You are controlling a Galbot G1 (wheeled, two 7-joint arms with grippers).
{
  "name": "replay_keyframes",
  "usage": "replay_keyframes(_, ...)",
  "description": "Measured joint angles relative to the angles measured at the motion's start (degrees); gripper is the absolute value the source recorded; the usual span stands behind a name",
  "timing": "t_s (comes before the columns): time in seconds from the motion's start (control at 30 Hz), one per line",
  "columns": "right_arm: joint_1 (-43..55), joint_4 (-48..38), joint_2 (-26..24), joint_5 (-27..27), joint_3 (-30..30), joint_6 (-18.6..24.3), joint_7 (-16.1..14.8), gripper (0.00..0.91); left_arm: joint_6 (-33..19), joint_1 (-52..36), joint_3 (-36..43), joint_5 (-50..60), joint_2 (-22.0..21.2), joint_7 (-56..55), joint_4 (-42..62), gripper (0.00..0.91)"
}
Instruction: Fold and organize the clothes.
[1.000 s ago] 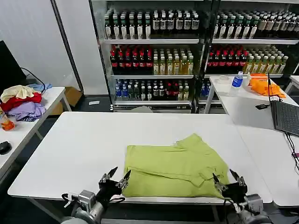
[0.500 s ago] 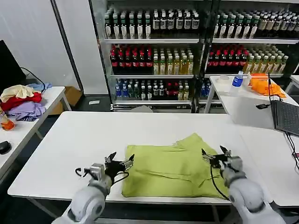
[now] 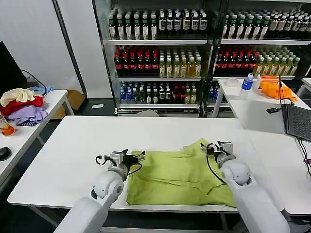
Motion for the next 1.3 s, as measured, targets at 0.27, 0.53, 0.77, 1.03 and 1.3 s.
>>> replay_keyframes(0.27,2.89,-5.59,2.22,0.24,-1.41,0.21,-0.41,0.272,0.36,-1.41,0.83,-0.13,-0.25,-0.39,2.43,0.020)
replay_keyframes(0.53,3.75,-8.35,3.65,0.36,-1.86,0.85,-0.29,0.000,0.42,-1.13,0.86,-0.64,-0.03,0.59,2.93,0.020)
replay_keyframes(0.77,3.85,-8.98,4.08,0.92,-2.06,1.07,-0.29,0.000,0.48,-0.62,0.40,-1.14,0.44,1.23,3.04,0.020)
replay_keyframes(1.03,3.46,-8.56,3.91,1.86,-1.98,1.65,-0.12,0.000,-0.10,-0.17,-0.25,-2.72,1.09,2.11,2.75,0.020)
replay_keyframes(1.3,2.30,-6.12,3.03,3.65,-1.12,2.55,-0.26,0.000,-1.21,-0.06,-0.66,-4.36,1.34,3.55,1.81,0.020)
